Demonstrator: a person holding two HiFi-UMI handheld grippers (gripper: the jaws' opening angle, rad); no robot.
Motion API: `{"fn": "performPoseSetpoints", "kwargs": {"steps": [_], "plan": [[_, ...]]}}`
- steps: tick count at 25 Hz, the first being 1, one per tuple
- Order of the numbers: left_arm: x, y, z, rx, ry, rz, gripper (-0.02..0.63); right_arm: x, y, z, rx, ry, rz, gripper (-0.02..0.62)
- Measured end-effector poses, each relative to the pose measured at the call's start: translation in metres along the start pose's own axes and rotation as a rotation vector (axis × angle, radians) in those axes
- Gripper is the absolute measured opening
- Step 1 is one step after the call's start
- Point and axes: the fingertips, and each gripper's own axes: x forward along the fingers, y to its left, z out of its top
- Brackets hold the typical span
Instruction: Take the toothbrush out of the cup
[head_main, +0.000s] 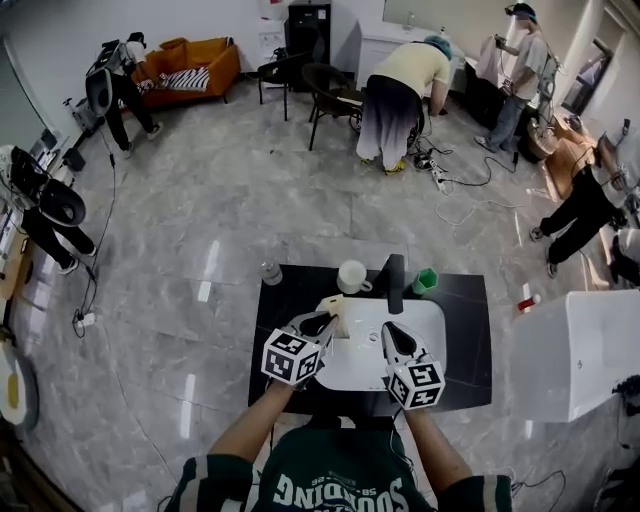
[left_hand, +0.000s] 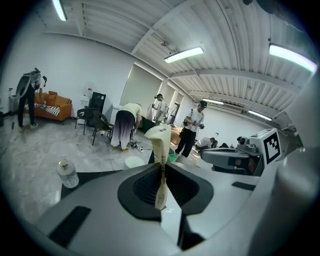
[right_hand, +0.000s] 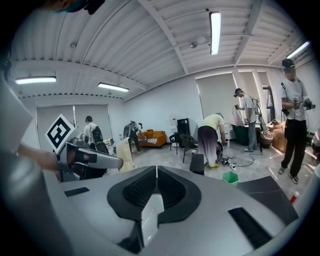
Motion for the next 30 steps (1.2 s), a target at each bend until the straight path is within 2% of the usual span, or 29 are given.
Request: {"fn": "performPoseSetpoints", "kwargs": {"steps": [11, 16, 24, 30], "plan": [[-0.045, 0.054, -0.042, -0.048, 0.108, 0.052, 0.040, 0.015, 0.028, -0.010, -0.022, 0.035, 0.057, 0.041], [-0.067, 0.074, -0.063, -0.050, 0.189, 0.068, 0.040, 0.019, 0.036, -0.015, -0.025, 0.050, 0.068, 0.041], [-0.092, 0.092, -0.105, -0.127, 0.294, 0.071, 0.038, 0.023, 0.044, -0.019, -0.030, 0.054, 0.093, 0.041], [-0.115, 0.103, -0.140, -0.129, 0.433, 0.086, 0.038, 0.021, 0.047, -0.022, -0.028, 0.066, 0.100, 0.041]]}}
